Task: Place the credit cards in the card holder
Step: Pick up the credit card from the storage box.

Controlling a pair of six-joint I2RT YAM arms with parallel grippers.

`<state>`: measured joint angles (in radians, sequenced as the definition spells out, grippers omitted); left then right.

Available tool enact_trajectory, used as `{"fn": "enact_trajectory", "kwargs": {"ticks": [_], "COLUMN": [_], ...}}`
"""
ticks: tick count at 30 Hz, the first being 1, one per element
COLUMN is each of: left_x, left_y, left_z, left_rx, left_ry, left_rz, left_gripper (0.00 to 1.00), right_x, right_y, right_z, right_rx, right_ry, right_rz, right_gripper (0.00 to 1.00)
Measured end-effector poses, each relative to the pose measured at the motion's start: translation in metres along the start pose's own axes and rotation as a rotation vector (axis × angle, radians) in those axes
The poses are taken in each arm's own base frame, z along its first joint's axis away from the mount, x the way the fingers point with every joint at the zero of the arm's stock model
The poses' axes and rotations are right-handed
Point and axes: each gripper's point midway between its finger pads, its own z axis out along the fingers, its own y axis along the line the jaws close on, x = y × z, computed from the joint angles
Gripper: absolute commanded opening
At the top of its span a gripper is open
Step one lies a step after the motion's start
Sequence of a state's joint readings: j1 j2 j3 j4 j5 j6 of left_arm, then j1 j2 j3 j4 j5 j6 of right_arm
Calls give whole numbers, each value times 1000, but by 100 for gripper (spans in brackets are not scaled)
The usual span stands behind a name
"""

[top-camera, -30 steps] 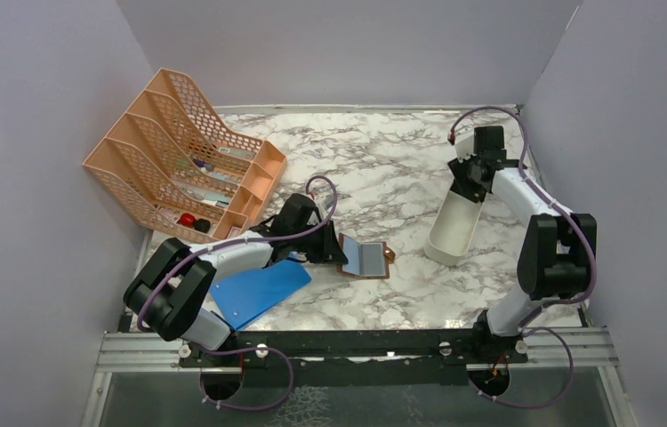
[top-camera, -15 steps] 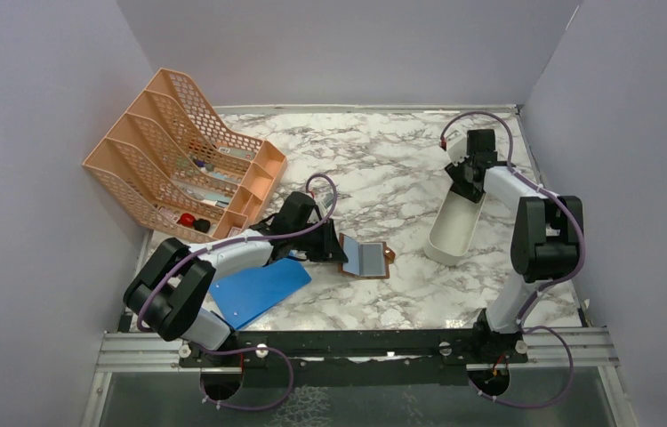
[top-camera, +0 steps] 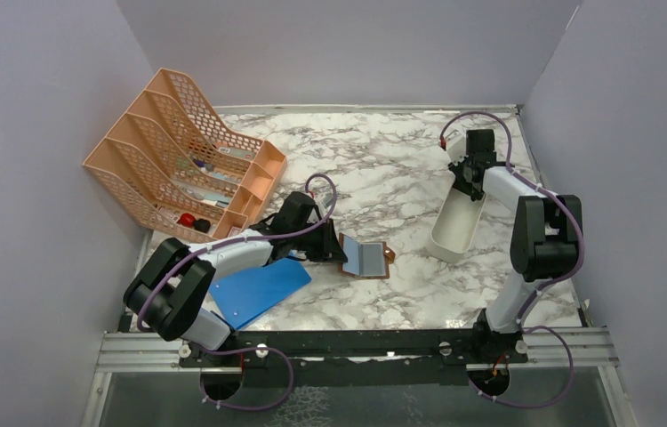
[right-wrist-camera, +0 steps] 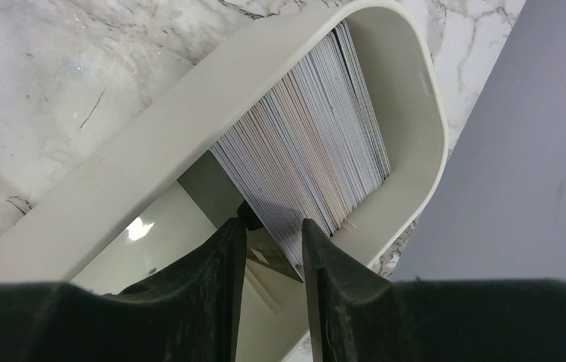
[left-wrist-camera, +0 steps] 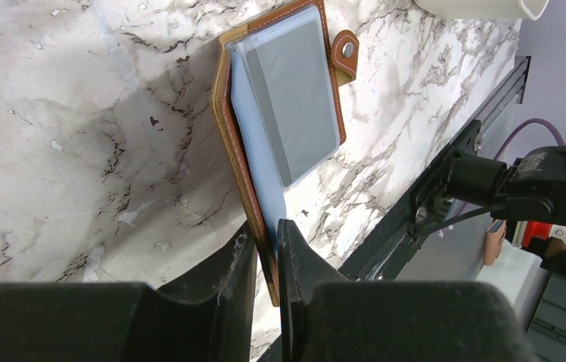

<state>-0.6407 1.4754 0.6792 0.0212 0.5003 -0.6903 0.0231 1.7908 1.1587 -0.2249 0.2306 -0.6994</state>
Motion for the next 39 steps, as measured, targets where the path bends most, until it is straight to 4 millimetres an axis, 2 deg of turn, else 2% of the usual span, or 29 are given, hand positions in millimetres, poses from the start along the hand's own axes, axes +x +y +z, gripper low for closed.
{"fn": "enact_trajectory", "kwargs": {"ticks": [8,14,15,16,23,26,32,39], "left_x": [0,-1,-1,-1,-2,-3,-4,-5], "left_y": [0,1,1,1,0,0,-1,-1], "left_z": [0,0,0,0,0,0,0,1], "left_rx": [0,-1,-1,-1,1,3,8,10], "left_ry": [-1,-3,-3,-3,-6,-8,-14,-16], "left_rz": [0,-2,-2,-3,0,1,4,5], "left_gripper": [19,20,19,20,20,20,20,20], "right_x": [0,-1,-2,-2,-2,-5,-11,-12], "right_y": [-2,-3,-4,-4,-4,-4,-6,-2], "right_z": [0,-2,-3,-3,-9,-14,-25,-36], "right_rx": [10,12,16,16,7,-3,-26,-61], "right_ry": [0,-3,-7,-7,-3,-11,-27,-19], "right_rz": [3,11,17,17,34,42,59,92], "right_gripper": [25,22,15,14,12,6,6,1]}}
